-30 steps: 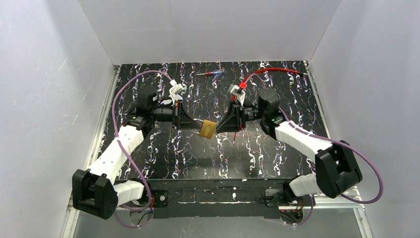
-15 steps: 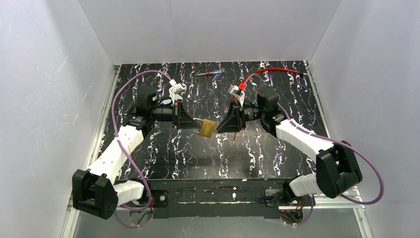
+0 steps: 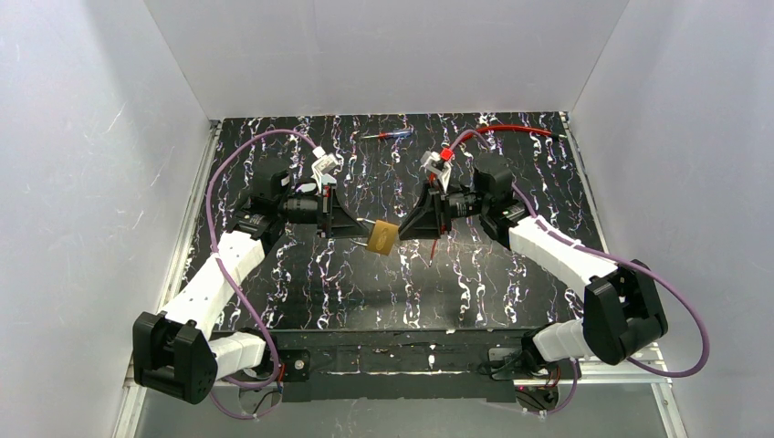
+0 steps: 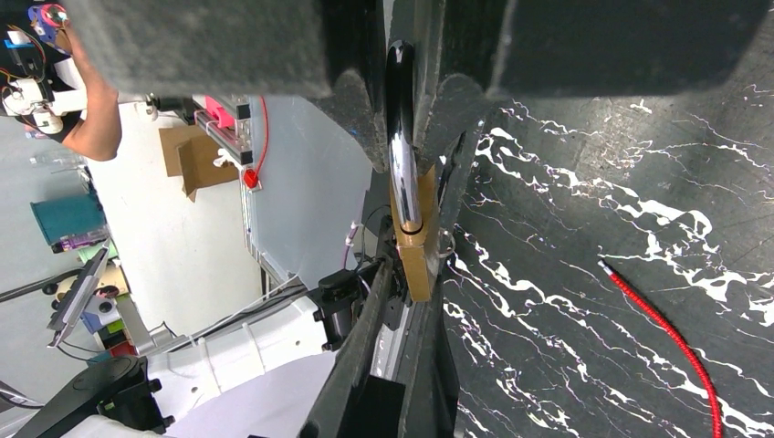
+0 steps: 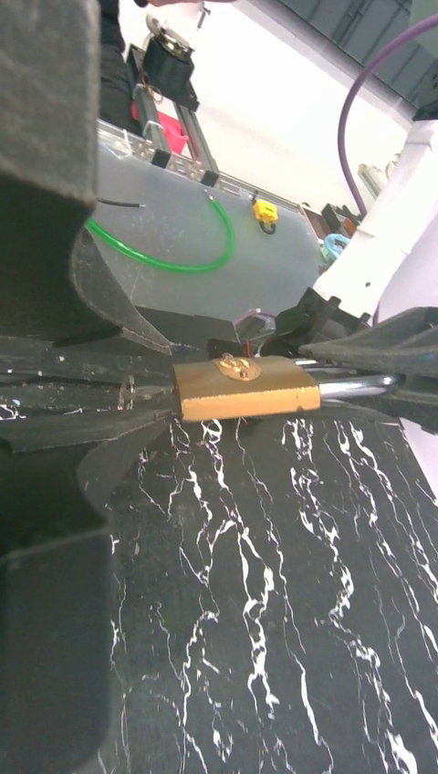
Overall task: Lock with the key
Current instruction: Lock the lock.
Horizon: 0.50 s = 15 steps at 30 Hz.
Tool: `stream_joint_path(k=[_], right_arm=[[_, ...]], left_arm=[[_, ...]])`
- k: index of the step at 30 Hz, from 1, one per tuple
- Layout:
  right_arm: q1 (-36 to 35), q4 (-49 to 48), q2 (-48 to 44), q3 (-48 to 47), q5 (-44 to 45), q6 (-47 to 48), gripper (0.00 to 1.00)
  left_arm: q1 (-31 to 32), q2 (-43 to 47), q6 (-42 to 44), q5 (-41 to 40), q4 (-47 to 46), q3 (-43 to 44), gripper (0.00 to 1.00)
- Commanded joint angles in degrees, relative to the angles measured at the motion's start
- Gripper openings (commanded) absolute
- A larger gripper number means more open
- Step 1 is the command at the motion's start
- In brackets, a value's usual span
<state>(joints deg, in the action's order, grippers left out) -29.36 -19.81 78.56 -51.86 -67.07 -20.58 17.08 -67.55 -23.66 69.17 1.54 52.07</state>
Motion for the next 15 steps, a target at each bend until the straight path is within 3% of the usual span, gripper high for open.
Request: stream_joint_path(k=[1, 12, 15], right_arm=[[-2.2, -2.18, -1.26, 0.56, 0.13, 0.11, 0.36], [-2.36, -2.47, -1.35, 2.29, -0.3, -0.38, 0.29], [-2.36, -2.43, -1.61, 2.71, -0.51, -0.37, 0.22]], left_arm=[[-0.04, 2.81, -0.95, 3.87, -3.36, 1.86, 0.0], [-0.08, 2.51, -1.39, 3.52, -3.54, 2.11, 0.0], [-0.12, 2.26, -1.54, 3.43, -3.73, 2.22, 0.0]])
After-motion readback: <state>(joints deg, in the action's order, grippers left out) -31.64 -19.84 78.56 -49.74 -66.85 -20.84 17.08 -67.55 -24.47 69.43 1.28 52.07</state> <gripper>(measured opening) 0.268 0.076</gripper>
